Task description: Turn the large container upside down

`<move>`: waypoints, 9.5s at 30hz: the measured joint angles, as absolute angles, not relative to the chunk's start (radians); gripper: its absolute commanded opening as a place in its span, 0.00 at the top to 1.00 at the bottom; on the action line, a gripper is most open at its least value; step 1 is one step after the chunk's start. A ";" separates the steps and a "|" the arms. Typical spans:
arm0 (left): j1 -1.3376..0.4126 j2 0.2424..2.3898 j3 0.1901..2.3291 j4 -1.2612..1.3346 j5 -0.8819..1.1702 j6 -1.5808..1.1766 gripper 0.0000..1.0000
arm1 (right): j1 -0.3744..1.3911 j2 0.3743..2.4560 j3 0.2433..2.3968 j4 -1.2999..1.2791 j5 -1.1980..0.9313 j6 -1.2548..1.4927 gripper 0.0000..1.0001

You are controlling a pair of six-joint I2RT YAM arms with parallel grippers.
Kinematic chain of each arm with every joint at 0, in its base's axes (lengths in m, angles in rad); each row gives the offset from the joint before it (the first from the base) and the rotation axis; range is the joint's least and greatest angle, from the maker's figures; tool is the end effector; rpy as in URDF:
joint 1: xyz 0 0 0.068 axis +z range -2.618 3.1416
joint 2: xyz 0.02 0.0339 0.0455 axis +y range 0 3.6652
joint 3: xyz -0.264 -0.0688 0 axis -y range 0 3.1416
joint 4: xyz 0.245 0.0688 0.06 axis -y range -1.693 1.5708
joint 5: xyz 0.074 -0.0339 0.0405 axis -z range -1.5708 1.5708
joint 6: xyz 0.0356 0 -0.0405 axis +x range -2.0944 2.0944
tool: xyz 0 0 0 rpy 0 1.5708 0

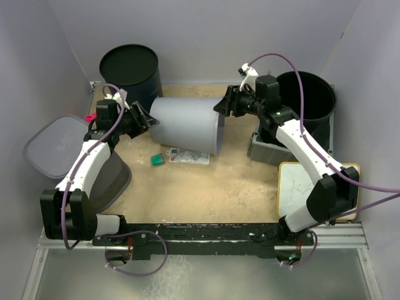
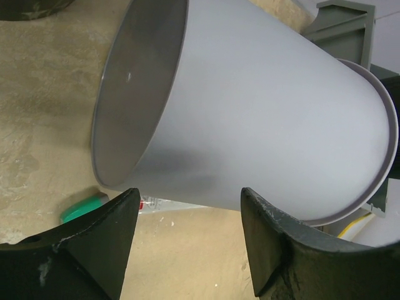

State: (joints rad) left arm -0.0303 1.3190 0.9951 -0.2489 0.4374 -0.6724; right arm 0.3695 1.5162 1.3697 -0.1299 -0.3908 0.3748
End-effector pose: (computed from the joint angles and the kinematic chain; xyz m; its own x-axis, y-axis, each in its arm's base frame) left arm 0.2943 -0.0240 0.2905 -0.6625 -0.5444 -0.5145 -0.0376 0.7101 -0.7031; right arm 0.3304 0.1425 0.3715 -0.4842 0.1755 -0.8572 -0.5356 0.7153 0.4489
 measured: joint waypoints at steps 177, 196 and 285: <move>-0.439 1.477 1.401 -0.354 0.385 -0.529 0.50 | 0.170 1.526 1.588 -0.630 0.190 0.040 1.00; -0.439 1.385 1.398 -0.385 0.321 -0.557 0.47 | 0.165 1.083 1.752 -0.582 -0.074 0.086 1.00; -0.186 0.889 0.724 -0.389 0.634 -0.962 0.44 | 0.471 0.651 0.474 0.065 -0.358 1.135 1.00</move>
